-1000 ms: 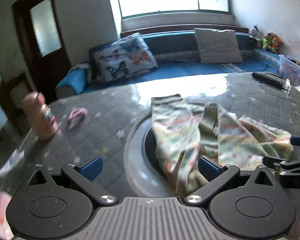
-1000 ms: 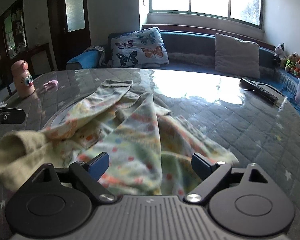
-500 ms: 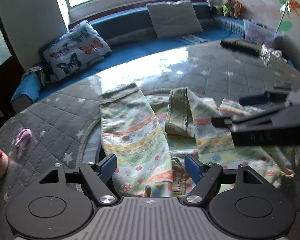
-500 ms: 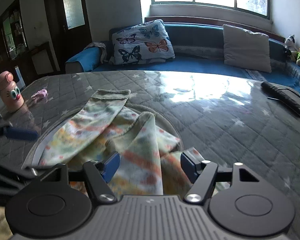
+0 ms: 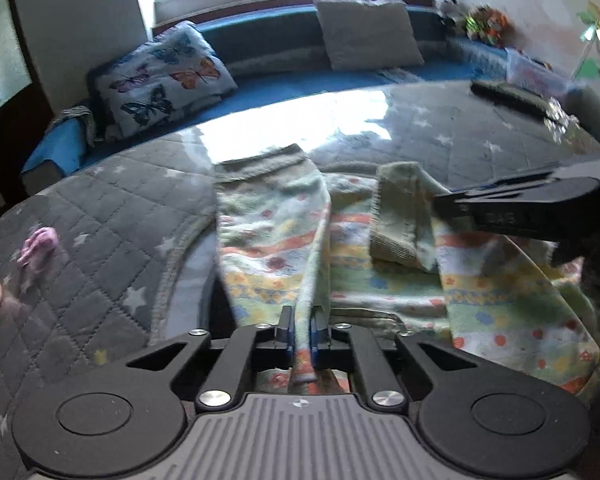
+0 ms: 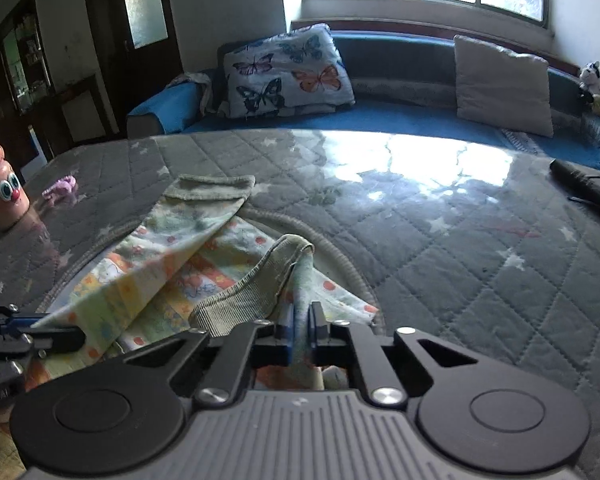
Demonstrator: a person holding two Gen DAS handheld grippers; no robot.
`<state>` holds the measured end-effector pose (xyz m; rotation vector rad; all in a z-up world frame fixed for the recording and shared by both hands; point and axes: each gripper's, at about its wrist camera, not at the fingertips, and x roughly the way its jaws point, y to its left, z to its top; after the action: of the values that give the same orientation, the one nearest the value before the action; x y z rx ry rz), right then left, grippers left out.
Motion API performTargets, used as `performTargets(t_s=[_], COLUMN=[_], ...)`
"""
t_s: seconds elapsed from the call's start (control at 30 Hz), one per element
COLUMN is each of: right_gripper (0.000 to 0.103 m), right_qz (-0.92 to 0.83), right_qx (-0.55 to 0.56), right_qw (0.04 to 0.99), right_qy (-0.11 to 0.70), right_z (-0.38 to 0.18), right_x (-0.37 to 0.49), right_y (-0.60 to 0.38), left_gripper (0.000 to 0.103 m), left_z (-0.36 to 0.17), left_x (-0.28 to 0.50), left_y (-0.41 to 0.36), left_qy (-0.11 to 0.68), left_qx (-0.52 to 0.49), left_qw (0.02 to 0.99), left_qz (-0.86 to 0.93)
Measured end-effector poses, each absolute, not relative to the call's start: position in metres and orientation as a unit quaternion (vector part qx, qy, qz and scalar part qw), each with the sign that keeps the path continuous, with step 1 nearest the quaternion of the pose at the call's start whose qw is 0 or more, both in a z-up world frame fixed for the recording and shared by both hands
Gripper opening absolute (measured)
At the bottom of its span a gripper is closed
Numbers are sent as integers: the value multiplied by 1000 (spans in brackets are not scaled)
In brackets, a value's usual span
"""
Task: Fold clothes
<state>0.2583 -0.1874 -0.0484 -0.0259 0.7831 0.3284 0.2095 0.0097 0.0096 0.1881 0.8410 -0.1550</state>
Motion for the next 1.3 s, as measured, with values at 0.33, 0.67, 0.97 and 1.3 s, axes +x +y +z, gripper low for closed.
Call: performTargets(t_s=[0.33, 0.67, 0.97, 1.3], right_gripper=[3, 3, 3, 3], right_qz=[144, 108, 67, 13], right_qx=[-1, 48, 89, 130], right_qw=[935, 951, 954, 933], right_qy=[325, 284, 280, 336], right_z=[-2, 26, 25, -22], right_x=[198, 109, 20, -22], right_y=[-220, -286, -337, -361], left_gripper=[3, 0, 12, 44], left_z=[29, 34, 41, 32], left_x=[161, 89, 89, 168], left_y=[55, 97, 79, 32], left_qy=[372, 361, 360, 350], left_qx=[36, -9, 16, 91], left_qw=[928, 931, 932, 932], left_qz=[-2, 50, 27, -3])
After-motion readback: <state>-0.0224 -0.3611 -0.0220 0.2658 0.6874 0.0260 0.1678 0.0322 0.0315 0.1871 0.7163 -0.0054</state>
